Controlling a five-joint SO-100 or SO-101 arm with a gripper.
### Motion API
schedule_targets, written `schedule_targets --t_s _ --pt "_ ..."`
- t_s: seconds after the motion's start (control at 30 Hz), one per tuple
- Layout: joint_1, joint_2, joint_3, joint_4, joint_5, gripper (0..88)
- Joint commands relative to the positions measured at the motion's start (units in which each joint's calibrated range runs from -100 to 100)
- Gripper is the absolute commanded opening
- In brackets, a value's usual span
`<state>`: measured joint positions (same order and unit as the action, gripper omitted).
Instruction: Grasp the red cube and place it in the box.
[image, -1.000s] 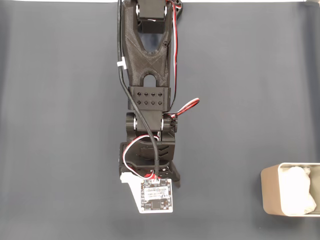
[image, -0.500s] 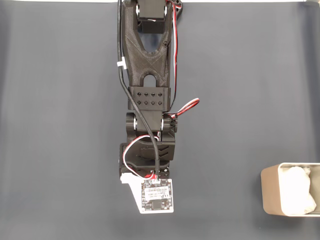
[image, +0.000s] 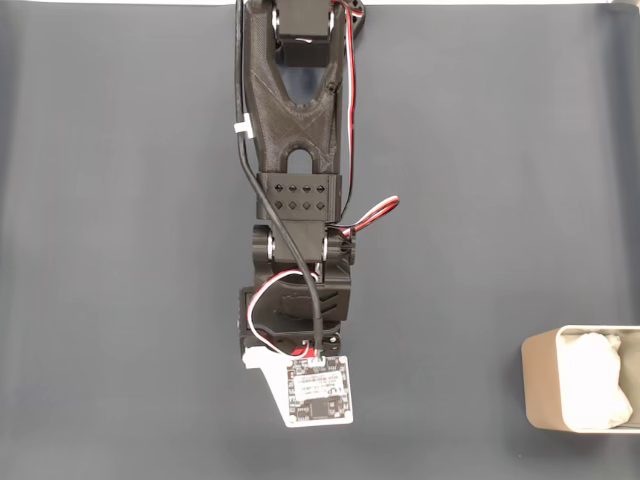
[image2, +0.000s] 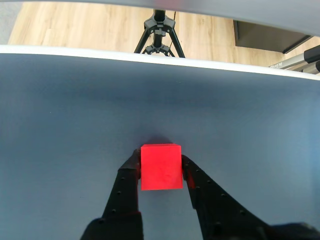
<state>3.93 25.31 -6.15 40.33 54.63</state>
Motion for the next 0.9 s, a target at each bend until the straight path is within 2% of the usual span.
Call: schedule_targets --t_s 0.0,0.43,0.87 --pt "-0.9 -0.2 -3.4 0.2 0.6 11.2" --pt "-1.0 -0.2 -7.9 3.6 -0.1 9.8" --pt "-1.7 -3.5 -17.8 9.4 -3.3 7.4"
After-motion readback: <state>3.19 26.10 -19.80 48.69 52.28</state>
